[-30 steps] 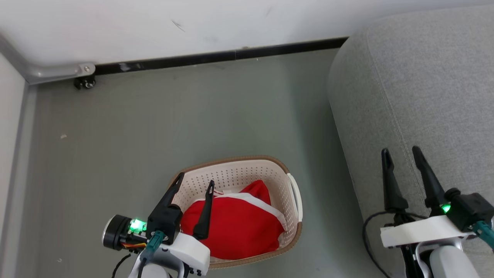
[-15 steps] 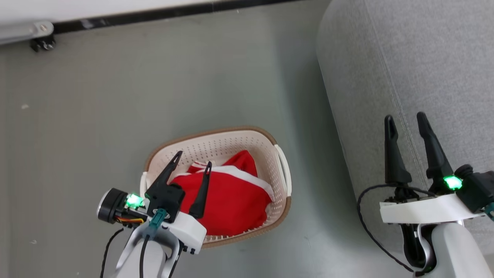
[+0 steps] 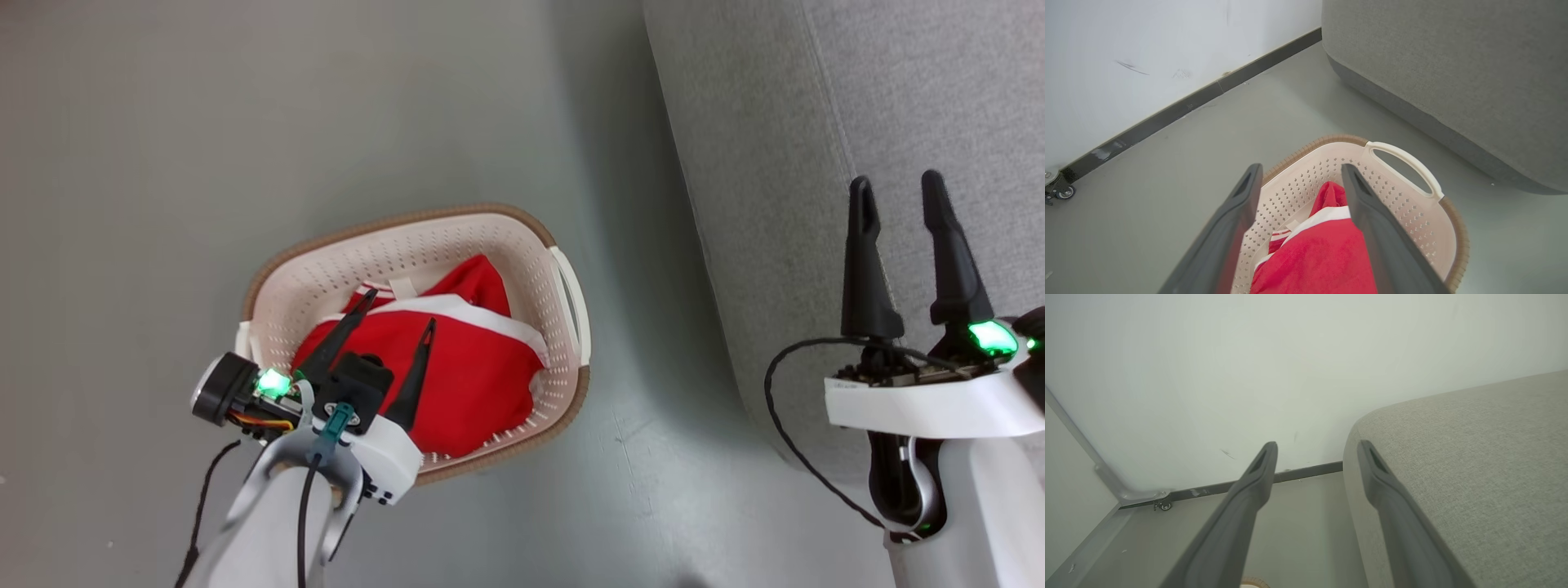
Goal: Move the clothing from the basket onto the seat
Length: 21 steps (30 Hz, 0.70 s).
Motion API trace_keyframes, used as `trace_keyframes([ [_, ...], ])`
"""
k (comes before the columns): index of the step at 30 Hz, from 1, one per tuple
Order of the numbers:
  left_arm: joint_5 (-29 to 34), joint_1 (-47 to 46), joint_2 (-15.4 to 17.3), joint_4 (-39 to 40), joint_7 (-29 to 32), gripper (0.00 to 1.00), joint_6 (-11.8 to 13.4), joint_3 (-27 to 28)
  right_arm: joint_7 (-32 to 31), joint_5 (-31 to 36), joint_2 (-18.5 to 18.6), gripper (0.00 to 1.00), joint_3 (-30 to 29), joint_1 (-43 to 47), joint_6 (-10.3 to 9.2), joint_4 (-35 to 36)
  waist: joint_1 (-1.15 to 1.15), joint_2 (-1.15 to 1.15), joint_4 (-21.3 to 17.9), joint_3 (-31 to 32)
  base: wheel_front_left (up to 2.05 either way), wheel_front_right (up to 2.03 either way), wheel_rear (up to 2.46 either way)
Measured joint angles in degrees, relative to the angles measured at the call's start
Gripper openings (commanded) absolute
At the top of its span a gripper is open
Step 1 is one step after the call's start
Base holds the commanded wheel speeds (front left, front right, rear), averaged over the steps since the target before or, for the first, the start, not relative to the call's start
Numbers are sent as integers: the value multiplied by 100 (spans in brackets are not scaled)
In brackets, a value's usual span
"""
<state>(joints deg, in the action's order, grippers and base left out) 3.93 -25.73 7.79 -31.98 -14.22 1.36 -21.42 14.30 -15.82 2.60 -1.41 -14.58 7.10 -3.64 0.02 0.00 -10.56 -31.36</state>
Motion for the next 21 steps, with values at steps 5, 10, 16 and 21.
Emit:
trace_keyframes([
  [5,144,-272,148,-291,0,100,-123,-83,-1,-78,-1,100,-29,-130,0,116,0,0,-115,-298,0,0,0],
  [10,215,-516,248,-443,0,100,-153,-134,0,-160,-1,100,-38,-272,0,185,0,0,-224,-578,0,0,0],
  [16,345,-816,316,-656,1,100,-244,-201,0,-243,-1,100,-38,-421,0,241,0,0,-345,-885,0,0,0],
  [21,391,-1033,359,-848,122,100,-290,-202,0,-344,-1,100,-37,-577,0,297,0,0,-442,-1109,0,0,0],
])
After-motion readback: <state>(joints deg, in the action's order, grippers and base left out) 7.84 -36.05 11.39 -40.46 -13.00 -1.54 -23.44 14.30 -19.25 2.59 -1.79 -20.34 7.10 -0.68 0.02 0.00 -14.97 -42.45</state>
